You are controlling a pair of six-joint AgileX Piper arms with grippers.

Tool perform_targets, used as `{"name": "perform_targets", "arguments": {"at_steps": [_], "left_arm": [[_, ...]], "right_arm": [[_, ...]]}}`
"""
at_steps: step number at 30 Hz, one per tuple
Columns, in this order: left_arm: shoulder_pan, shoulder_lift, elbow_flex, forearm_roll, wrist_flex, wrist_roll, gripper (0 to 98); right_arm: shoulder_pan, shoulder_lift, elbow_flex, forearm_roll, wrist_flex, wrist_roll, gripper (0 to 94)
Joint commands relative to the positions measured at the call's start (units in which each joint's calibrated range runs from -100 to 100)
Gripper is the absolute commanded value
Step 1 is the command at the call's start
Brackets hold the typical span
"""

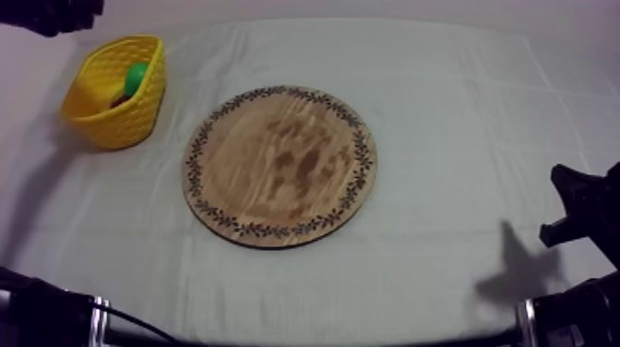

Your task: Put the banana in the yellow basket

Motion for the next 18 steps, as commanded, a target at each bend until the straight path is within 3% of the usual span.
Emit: {"name": "perform_targets", "arguments": {"at_steps": [1, 9, 18], "left_arm": [[0.02, -9.11, 6.73, 0.34, -1.57, -0.95, 16.3], [0.35, -31.7, 26.09, 1.11, -6.43, -2.78, 13.5], [-0.72, -54.79, 43.58, 4.73, -10.18, -4.54, 11.2]], "right_arm": [[0.0, 0.0, -0.03, 0.0, -0.03, 0.0, 0.3], [0.0, 0.0, -0.03, 0.0, -0.03, 0.0, 0.3], [0.0, 0.0, -0.03, 0.0, -0.03, 0.0, 0.3]]}}
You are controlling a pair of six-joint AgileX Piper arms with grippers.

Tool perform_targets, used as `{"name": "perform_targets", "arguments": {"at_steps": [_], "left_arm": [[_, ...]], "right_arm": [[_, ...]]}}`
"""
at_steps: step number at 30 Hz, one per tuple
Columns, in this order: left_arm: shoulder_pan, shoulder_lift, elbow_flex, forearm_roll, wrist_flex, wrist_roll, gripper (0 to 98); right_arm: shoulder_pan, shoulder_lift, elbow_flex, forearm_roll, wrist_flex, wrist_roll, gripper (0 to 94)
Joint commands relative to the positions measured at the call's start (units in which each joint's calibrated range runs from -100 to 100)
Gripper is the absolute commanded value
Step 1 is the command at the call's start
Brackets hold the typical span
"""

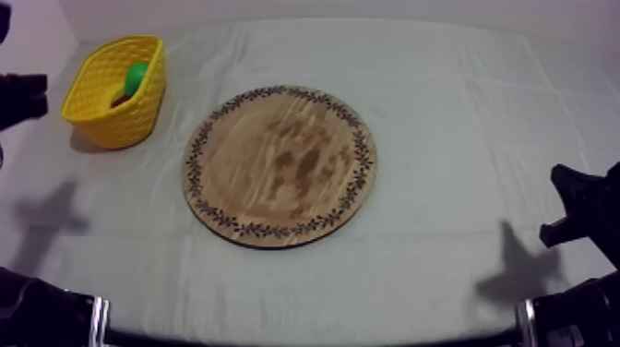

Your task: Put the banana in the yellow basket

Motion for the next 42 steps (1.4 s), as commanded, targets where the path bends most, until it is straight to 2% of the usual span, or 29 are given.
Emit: {"name": "perform_targets", "arguments": {"at_steps": [1, 7, 17, 28, 42], "left_arm": [[-0.28, -11.9, 7.65, 0.69, -0.99, -0.61, 10.9], [-1.25, -23.08, 16.25, 1.42, -2.4, -0.21, 9.9], [-2.29, -33.87, 26.1, 1.21, -2.83, 1.17, 9.3], [-3.18, -39.27, 33.25, 0.54, -3.47, 2.62, 9.2], [-4.24, -39.96, 35.0, 0.22, -5.55, 3.96, 9.4]], "right_arm": [[0.0, 0.0, -0.03, 0.0, -0.03, 0.0, 0.3], [0.0, 0.0, -0.03, 0.0, -0.03, 0.0, 0.3], [0.0, 0.0, -0.03, 0.0, -0.03, 0.0, 0.3], [0.0, 0.0, -0.03, 0.0, -0.03, 0.0, 0.3], [0.0, 0.0, -0.03, 0.0, -0.03, 0.0, 0.3]]}}
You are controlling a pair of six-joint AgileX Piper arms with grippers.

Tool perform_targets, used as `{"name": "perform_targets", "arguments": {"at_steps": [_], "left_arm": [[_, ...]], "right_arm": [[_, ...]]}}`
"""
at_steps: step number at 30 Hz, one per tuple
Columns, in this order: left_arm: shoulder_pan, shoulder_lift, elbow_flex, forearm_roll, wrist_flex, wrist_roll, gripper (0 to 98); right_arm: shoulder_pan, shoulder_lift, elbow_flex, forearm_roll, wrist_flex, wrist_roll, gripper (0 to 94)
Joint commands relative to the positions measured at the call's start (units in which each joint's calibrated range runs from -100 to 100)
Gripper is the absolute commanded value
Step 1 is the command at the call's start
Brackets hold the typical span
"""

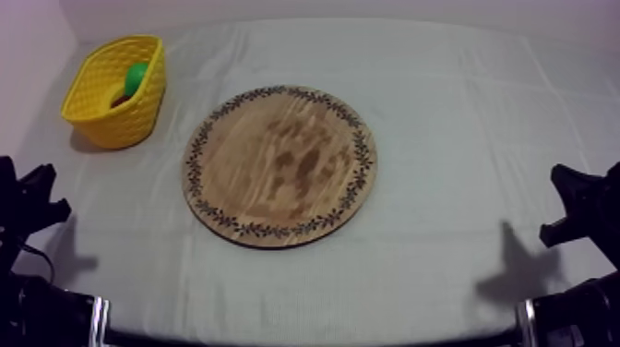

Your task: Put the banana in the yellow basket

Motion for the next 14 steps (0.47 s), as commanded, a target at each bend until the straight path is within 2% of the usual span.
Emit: {"name": "perform_targets", "arguments": {"at_steps": [1, 14], "left_arm": [[0.22, -0.05, 0.0, -0.04, -0.06, 0.08, 9.5], [0.27, -0.06, 0.14, -0.09, -0.23, 0.78, 9.2]], "right_arm": [[0.0, 0.0, -0.03, 0.0, 0.06, 0.0, 0.3], [0.0, 0.0, -0.03, 0.0, 0.06, 0.0, 0.3]]}}
